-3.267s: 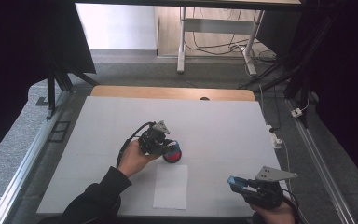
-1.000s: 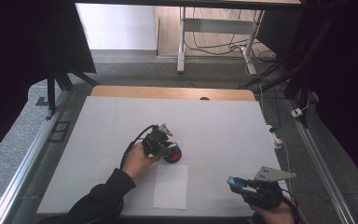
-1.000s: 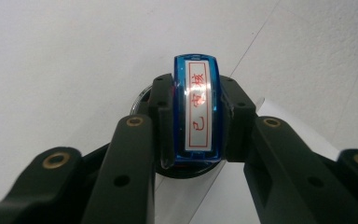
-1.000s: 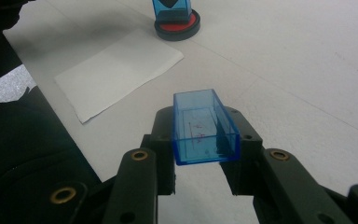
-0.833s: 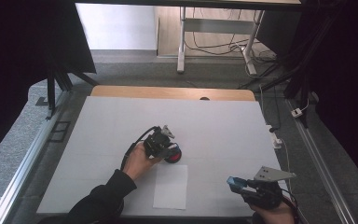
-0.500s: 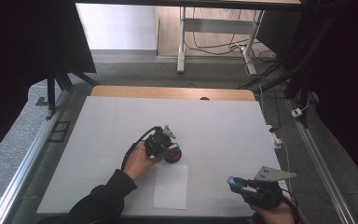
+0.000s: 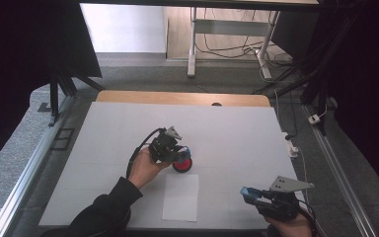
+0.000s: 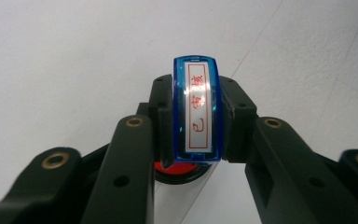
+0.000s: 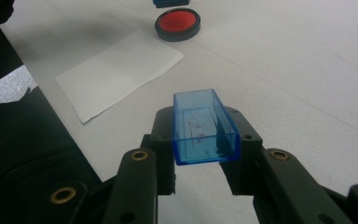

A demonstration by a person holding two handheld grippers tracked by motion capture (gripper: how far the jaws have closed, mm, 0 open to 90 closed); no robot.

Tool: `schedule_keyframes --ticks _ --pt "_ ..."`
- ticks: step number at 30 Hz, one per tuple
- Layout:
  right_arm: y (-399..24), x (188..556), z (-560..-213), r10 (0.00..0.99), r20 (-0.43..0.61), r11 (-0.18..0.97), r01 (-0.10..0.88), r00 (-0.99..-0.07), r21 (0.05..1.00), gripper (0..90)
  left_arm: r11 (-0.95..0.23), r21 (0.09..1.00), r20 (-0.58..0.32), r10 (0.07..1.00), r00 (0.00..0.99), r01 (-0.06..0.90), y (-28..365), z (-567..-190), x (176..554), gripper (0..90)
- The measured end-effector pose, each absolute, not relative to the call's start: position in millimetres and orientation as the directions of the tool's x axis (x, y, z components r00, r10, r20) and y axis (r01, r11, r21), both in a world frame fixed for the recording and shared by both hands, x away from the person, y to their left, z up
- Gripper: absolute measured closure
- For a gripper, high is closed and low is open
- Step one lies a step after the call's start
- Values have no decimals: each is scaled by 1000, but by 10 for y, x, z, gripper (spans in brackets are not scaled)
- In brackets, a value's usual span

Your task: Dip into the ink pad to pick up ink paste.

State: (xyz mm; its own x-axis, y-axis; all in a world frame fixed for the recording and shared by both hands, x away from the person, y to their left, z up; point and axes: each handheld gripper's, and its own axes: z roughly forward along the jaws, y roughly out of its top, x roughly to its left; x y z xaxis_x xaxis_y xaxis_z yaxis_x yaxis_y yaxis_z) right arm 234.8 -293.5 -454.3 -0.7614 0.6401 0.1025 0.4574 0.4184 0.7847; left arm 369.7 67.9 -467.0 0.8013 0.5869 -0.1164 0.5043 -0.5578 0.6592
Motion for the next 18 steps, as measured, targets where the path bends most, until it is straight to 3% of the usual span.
schedule_keyframes --ticks 18 --pt "-2937 2348 -4542 639 103 419 457 -763 785 685 -604 612 -103 579 808 511 606 -4874 3725 701"
